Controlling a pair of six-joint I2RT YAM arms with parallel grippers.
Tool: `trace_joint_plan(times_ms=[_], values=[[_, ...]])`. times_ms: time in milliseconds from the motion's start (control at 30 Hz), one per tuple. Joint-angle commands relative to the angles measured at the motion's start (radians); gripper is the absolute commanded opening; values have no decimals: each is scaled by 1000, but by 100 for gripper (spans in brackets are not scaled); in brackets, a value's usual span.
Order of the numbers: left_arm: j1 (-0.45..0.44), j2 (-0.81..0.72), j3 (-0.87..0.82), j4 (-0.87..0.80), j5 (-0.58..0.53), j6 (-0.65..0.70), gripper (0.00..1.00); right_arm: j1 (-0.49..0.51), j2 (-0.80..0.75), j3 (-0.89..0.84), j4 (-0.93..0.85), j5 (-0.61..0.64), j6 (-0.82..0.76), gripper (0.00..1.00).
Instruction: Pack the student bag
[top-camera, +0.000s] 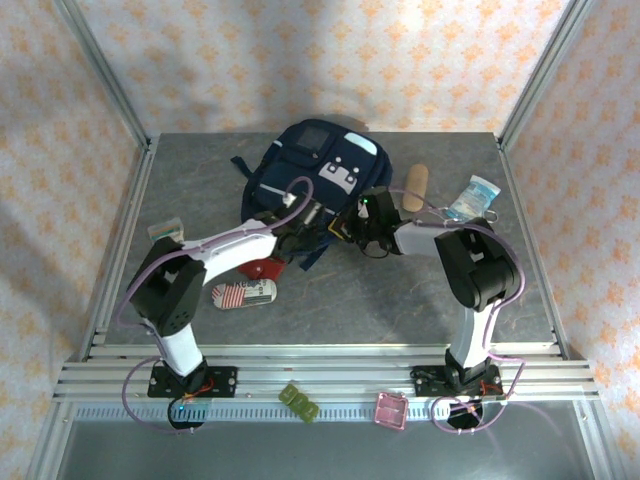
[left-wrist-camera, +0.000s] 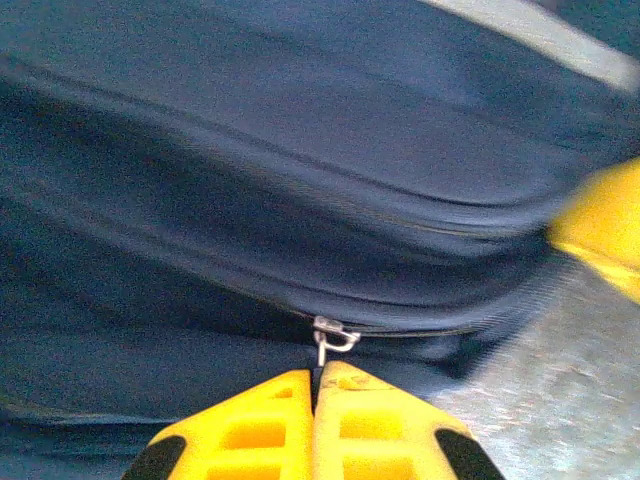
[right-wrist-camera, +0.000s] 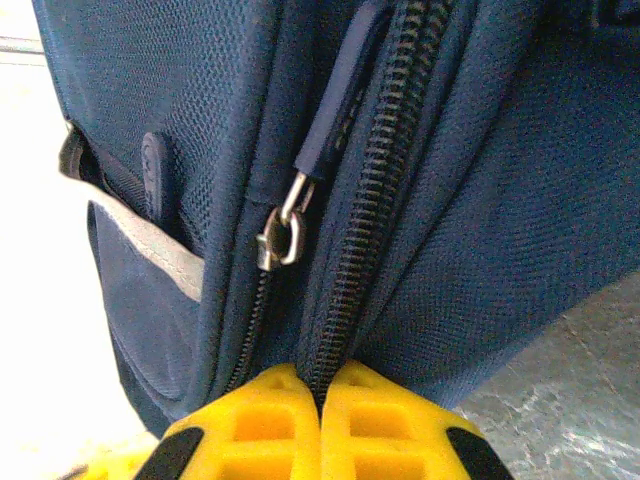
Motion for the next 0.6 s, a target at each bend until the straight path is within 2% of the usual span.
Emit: trace_joint_plan(times_ms=[0, 133, 200, 267, 333, 567], values=[[116, -111, -75, -64, -130, 26, 0, -54, -61, -35, -15, 81, -38, 0], [203, -188, -132, -61, -139, 42, 0, -66, -76, -46, -14, 93, -45, 0], [214, -203, -140, -64, -138, 48, 0, -73, -71, -35, -16, 90, -47, 0], [210, -204, -141, -66, -90, 46, 0, -78, -61, -6, -30, 92, -55, 0], [185, -212, -147, -52, -52, 37, 0, -86, -52, 41, -63, 104, -72, 0], [1, -190, -96, 11, 12, -20, 0, -148, 10, 256, -189, 148, -129, 0]])
